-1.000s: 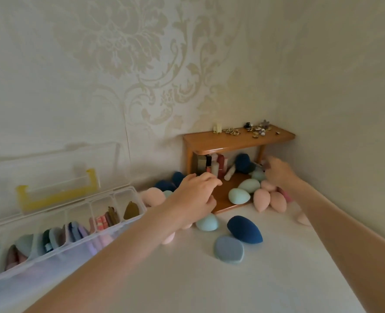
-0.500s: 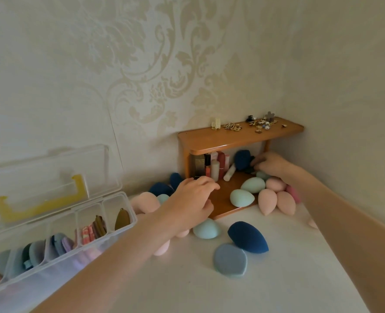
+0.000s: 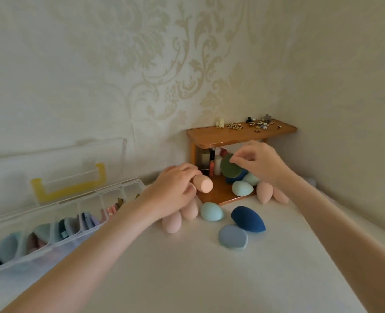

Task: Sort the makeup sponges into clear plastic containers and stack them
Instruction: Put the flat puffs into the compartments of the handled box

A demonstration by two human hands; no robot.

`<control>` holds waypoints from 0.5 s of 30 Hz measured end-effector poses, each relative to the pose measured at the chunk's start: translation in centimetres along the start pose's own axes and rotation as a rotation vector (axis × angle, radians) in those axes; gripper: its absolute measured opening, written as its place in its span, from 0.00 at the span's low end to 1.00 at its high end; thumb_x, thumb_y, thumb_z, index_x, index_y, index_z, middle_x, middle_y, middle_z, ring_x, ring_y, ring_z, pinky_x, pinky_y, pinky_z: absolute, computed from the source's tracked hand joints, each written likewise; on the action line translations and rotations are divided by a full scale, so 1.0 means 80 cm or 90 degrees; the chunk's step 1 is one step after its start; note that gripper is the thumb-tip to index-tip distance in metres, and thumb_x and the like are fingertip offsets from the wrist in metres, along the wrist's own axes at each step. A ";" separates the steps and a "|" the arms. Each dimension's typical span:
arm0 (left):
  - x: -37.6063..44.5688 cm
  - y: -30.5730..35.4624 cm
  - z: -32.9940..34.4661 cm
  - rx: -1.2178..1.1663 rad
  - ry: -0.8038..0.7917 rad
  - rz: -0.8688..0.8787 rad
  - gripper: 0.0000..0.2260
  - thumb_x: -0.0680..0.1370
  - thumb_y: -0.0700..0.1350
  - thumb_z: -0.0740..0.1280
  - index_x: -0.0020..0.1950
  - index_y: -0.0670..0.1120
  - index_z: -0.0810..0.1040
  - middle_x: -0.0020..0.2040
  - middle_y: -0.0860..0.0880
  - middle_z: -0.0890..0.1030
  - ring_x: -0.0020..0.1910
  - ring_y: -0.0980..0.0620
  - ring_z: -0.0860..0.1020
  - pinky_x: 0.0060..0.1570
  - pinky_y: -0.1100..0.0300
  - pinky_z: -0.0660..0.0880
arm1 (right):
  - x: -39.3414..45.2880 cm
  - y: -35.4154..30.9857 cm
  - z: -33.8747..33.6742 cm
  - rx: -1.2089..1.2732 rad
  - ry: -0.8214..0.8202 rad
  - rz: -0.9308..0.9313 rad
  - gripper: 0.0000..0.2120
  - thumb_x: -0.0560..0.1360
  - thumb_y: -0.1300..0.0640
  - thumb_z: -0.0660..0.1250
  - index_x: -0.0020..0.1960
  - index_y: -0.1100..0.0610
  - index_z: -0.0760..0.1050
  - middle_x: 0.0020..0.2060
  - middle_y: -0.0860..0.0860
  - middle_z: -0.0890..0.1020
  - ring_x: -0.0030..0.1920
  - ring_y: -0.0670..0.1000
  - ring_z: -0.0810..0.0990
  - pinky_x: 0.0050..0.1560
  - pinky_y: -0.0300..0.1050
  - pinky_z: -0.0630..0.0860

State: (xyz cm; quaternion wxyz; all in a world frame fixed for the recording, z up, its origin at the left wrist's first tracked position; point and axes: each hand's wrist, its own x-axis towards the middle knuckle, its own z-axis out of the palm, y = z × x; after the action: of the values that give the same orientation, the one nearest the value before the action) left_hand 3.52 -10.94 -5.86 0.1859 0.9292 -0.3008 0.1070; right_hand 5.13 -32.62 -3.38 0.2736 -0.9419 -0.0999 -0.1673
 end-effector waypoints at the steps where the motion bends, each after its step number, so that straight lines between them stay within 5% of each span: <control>1: -0.004 -0.007 -0.005 -0.002 0.011 -0.013 0.16 0.78 0.41 0.59 0.65 0.48 0.72 0.66 0.52 0.72 0.64 0.52 0.71 0.67 0.58 0.64 | -0.003 -0.018 0.002 0.007 -0.001 -0.036 0.07 0.75 0.58 0.66 0.51 0.58 0.80 0.48 0.47 0.73 0.45 0.45 0.73 0.44 0.31 0.70; 6: -0.061 -0.063 -0.041 -0.030 0.065 -0.147 0.14 0.78 0.36 0.58 0.60 0.45 0.76 0.60 0.47 0.79 0.56 0.46 0.78 0.56 0.55 0.74 | -0.016 -0.115 0.049 0.076 -0.039 -0.131 0.10 0.73 0.62 0.68 0.54 0.57 0.78 0.48 0.49 0.75 0.40 0.43 0.75 0.39 0.29 0.73; 11: -0.103 -0.093 -0.046 -0.042 -0.045 -0.172 0.19 0.77 0.34 0.55 0.62 0.49 0.77 0.52 0.49 0.81 0.42 0.51 0.78 0.38 0.67 0.71 | -0.021 -0.168 0.117 0.105 -0.015 -0.102 0.13 0.73 0.64 0.67 0.57 0.58 0.71 0.45 0.51 0.74 0.42 0.50 0.76 0.41 0.34 0.73; 13: -0.107 -0.092 -0.044 -0.024 -0.069 -0.141 0.21 0.78 0.33 0.53 0.64 0.51 0.75 0.53 0.53 0.78 0.47 0.54 0.75 0.40 0.74 0.69 | -0.025 -0.177 0.134 0.078 0.004 -0.109 0.11 0.74 0.65 0.65 0.56 0.60 0.70 0.44 0.51 0.71 0.40 0.50 0.74 0.37 0.32 0.70; 15: -0.105 -0.092 -0.043 0.016 -0.076 -0.109 0.22 0.79 0.34 0.52 0.67 0.52 0.72 0.62 0.55 0.75 0.60 0.54 0.71 0.54 0.72 0.68 | -0.028 -0.180 0.142 0.054 0.024 -0.119 0.10 0.74 0.65 0.64 0.54 0.61 0.70 0.43 0.51 0.70 0.40 0.50 0.72 0.34 0.31 0.66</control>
State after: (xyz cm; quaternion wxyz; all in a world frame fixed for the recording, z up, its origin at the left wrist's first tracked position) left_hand 0.96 0.32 -7.42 0.1643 0.9585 -0.2298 0.0388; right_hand 1.98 -14.65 -6.29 0.2983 -0.9127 -0.1890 -0.2057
